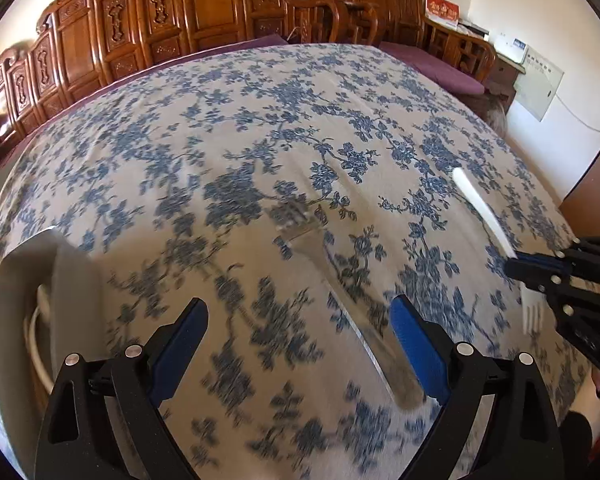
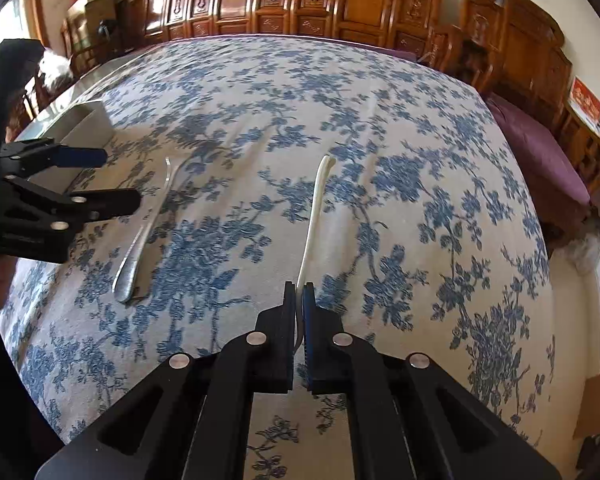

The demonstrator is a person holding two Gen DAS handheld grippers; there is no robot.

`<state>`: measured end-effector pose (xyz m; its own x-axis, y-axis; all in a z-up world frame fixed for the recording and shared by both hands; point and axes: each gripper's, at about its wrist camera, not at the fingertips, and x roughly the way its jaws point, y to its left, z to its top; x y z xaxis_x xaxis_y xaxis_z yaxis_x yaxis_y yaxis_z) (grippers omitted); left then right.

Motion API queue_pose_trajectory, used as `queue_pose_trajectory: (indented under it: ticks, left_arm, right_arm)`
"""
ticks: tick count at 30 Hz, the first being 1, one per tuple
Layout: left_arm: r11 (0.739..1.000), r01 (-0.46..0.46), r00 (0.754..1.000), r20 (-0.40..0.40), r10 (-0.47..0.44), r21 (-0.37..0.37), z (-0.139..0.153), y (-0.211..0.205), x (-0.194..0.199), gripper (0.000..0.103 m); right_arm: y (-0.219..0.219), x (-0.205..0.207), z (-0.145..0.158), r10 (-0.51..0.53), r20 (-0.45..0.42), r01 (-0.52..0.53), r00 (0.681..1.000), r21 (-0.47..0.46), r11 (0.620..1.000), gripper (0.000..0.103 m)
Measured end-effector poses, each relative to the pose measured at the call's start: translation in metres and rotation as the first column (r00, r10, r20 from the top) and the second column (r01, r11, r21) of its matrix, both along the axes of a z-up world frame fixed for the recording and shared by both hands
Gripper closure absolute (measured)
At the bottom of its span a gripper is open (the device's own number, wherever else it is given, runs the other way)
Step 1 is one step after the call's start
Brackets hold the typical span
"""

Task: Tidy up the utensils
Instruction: 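Grasp the white plastic fork with the right tool while the left tool grasps the metal fork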

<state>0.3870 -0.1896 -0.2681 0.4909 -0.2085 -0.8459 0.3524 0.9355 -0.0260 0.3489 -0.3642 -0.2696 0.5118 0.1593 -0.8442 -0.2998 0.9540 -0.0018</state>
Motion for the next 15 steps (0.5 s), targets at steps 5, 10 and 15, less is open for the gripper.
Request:
queue_pose_trajectory:
  ticks: [5,10,15]
  left_arm:
    - [0.999,0.021,1.000,-0.013,-0.020,0.030,-0.011,-0.019,0.013,0.014]
    - [0.998,0.036,0.999,-0.018,-0.035,0.054,-0.017,-0.030,0.022,0.023]
    - [0.999,0.020,1.000,-0.020,-0.019,0.035,-0.019,-0.026,0.029,0.059]
  right_arm:
    - [-0.005,-0.004,-0.004,-0.016,-0.001,0.016,1.000,0.028,0.999,0.098]
    - [-0.005,-0.005,-0.009,-0.014,-0.009,0.014,1.000,0.042,0.999,0.098]
    - [-0.003,-0.007,-0.008,-0.015,-0.008,0.016,1.000,0.062,0.998,0.098]
